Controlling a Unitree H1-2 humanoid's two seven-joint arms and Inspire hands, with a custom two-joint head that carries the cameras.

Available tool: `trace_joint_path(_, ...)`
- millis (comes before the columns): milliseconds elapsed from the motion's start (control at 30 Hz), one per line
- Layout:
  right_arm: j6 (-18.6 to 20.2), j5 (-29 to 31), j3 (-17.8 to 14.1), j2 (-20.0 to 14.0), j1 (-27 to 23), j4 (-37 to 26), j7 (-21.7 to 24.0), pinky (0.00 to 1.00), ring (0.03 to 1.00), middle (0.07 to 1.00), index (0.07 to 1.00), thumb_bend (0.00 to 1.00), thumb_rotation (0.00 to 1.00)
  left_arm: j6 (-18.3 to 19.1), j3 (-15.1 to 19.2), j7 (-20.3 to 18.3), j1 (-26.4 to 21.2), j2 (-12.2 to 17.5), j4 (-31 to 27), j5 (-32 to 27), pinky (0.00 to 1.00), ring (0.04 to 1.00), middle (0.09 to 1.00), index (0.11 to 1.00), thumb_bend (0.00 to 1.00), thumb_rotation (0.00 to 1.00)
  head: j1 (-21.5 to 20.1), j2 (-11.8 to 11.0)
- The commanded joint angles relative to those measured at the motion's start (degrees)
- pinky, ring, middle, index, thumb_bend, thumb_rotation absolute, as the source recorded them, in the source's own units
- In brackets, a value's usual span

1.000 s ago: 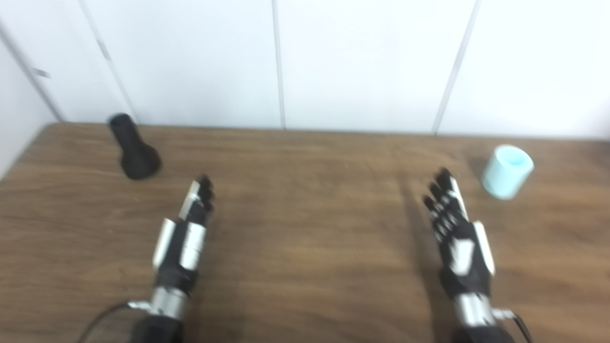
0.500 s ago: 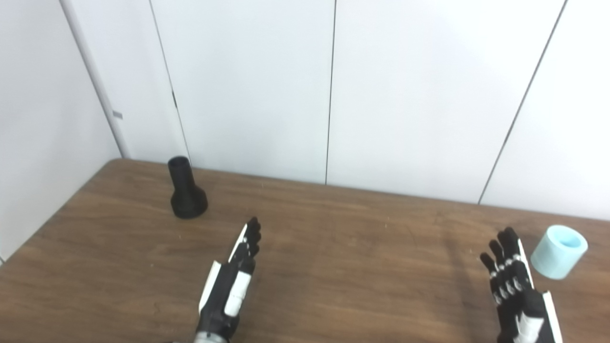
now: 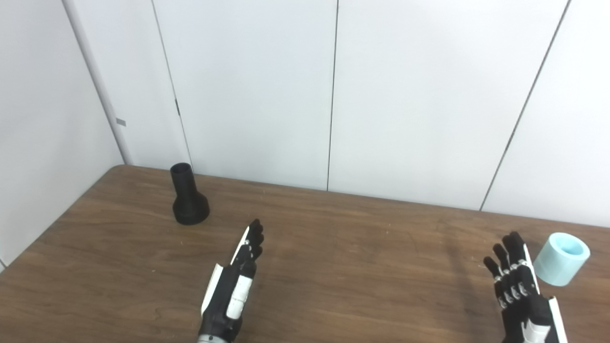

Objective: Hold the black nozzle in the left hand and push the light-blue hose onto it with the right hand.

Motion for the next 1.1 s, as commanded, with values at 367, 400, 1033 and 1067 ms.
trace_joint_path(367, -1.01, 0.34, 0.07, 0.74, 4.38, 6.64, 0.67, 0.93, 0.985, 1.0, 1.0, 0.75, 1.0, -2.1, 9.38, 17.3, -1.64, -5.66, 3.18, 9.56, 1.0, 1.0, 0.997, 1.0, 0.65, 0.66, -0.28, 0.25)
trace_joint_path(400, -0.99, 0.27, 0.09, 0.78, 4.41, 6.52, 0.61, 0.93, 0.986, 1.0, 1.0, 0.75, 1.0, -1.4, 9.5, 17.54, -1.69, -5.53, 2.96, 9.87, 1.0, 1.0, 0.999, 1.0, 0.65, 0.65, -0.28, 0.25)
trace_joint_path(1033, -1.28, -0.38, 0.16, 1.07, 4.29, 6.76, 0.26, 0.93, 0.985, 1.0, 1.0, 0.76, 1.0, 3.49, 17.69, 26.03, -7.82, -1.84, 6.17, 10.41, 1.0, 1.0, 1.0, 1.0, 0.67, 0.67, -0.1, 0.15)
trace_joint_path(1067, -1.31, -0.44, 0.19, 1.13, 4.34, 6.72, 0.24, 0.93, 0.985, 1.0, 1.0, 0.76, 1.0, 3.65, 17.74, 26.37, -8.23, -1.24, 6.82, 11.07, 1.0, 1.0, 1.0, 1.0, 0.67, 0.67, -0.14, 0.15)
